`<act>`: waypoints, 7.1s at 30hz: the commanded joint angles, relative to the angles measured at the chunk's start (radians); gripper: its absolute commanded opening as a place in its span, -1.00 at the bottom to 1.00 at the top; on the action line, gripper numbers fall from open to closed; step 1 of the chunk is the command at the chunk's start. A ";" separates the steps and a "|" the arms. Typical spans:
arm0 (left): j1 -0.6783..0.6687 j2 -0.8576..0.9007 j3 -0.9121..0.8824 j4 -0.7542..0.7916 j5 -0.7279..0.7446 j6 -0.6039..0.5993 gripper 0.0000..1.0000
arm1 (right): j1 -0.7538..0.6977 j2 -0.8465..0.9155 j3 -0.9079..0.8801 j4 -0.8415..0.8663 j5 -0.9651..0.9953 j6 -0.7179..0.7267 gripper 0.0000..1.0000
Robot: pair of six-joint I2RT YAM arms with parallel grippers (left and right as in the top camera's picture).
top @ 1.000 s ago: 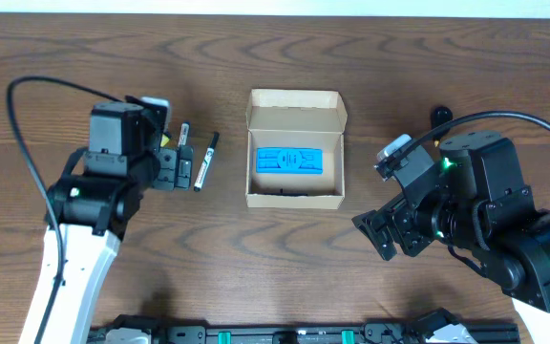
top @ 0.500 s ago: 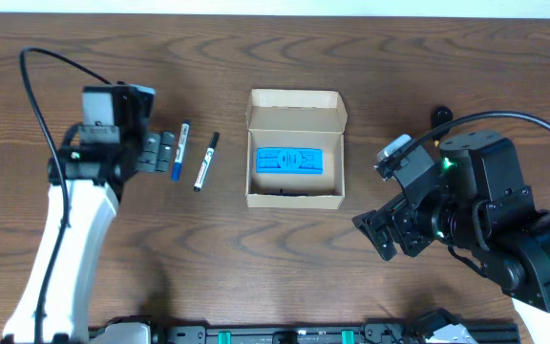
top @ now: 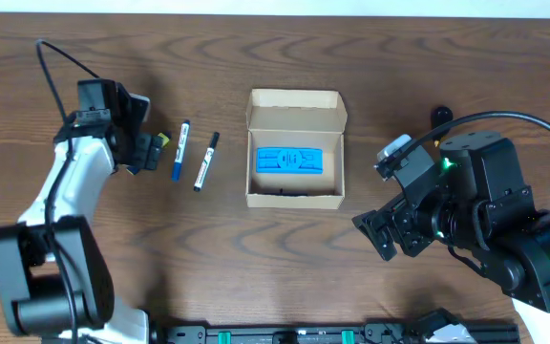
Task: Pack container
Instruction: 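Reach the left gripper to the yellow highlighter and grasp it, then carry the yellow highlighter over the box with the left gripper, then lower the yellow highlighter into the box and open the left gripper, then retract the left gripper out of the box to its left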
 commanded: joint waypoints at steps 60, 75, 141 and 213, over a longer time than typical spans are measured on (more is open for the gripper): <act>-0.131 -0.166 0.344 -0.333 0.269 -0.132 -0.89 | -0.006 0.000 0.009 -0.002 -0.004 0.007 0.98; -0.675 -0.140 0.342 -0.444 0.302 0.492 -0.88 | -0.006 0.000 0.009 -0.002 -0.004 0.007 0.99; -0.897 0.122 0.342 -0.114 0.069 -1.213 -0.88 | -0.006 0.000 0.009 -0.002 -0.004 0.007 0.99; -0.631 -0.506 0.343 -0.662 0.002 -0.229 0.90 | -0.006 0.000 0.009 0.002 0.018 0.007 0.98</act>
